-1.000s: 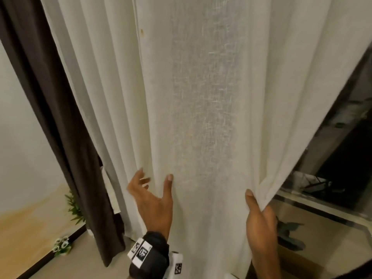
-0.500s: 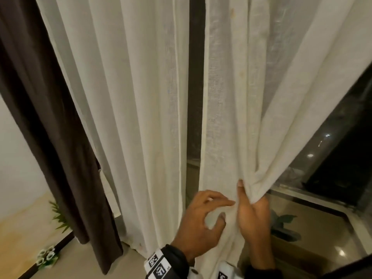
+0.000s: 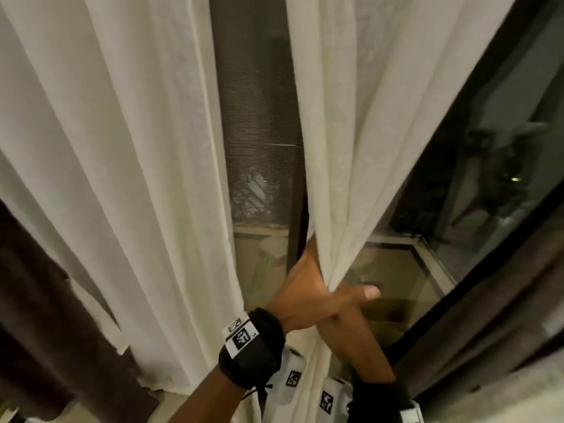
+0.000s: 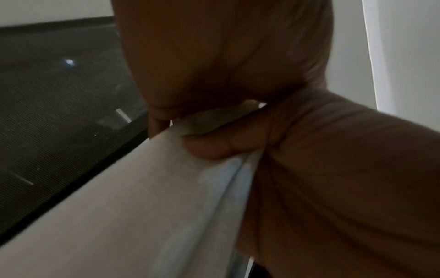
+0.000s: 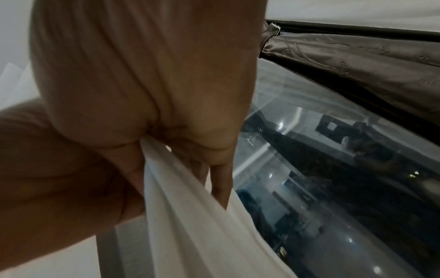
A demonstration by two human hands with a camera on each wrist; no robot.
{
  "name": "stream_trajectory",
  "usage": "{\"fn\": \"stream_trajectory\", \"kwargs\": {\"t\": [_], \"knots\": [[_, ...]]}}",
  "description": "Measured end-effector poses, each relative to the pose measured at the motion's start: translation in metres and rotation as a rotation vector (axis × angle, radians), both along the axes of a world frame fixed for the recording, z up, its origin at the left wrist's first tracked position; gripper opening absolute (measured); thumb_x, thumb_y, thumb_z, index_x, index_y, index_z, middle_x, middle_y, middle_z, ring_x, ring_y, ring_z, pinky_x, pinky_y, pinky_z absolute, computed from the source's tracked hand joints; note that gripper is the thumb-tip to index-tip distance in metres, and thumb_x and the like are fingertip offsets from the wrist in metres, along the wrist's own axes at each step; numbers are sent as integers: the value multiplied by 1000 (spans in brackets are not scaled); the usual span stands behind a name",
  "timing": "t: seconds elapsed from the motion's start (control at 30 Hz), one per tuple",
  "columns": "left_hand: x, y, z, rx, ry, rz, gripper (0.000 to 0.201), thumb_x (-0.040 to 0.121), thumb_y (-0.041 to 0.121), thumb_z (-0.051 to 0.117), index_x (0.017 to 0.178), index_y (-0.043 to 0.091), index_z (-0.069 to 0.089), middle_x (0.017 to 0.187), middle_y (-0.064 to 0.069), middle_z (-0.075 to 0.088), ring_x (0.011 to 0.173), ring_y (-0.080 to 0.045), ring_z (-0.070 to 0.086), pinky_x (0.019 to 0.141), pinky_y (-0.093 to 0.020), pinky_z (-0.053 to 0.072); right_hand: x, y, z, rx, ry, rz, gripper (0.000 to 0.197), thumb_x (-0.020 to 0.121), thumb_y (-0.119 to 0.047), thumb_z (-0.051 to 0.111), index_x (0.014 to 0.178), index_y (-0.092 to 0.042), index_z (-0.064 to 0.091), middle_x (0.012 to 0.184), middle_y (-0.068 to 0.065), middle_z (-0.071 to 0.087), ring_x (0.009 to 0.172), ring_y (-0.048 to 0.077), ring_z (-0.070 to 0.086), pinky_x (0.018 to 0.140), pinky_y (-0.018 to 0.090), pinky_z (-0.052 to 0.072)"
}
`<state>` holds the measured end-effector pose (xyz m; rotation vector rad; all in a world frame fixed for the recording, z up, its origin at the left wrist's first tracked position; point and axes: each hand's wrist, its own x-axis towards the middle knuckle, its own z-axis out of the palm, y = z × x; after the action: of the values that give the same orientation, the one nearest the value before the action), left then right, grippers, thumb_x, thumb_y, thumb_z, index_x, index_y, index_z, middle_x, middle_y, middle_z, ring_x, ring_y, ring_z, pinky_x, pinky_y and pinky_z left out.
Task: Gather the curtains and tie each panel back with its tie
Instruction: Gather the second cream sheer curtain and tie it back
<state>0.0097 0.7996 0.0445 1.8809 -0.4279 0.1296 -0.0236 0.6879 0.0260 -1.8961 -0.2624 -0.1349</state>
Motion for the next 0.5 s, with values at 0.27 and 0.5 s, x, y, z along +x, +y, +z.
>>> {"fn": "stream_trajectory", "kwargs": {"t": [0.27,0.5], "knots": [[26,16,9,-393,153,282,39,101,36,73,138,34,63,131,10,71,126,-8,67,110,-27,53,29,-44,-26,78,-5,226,57,95,9,65,140,-27,66,145,-15,66,137,7,59,110,29,54],[5,8,8,-439,175,260,38,86,67,72,117,51,57,125,21,68,118,-3,67,110,-35,51,58,-80,-39,-32,222,225,70,93,0,70,146,-43,51,151,-16,52,134,4,53,101,25,52]]}}
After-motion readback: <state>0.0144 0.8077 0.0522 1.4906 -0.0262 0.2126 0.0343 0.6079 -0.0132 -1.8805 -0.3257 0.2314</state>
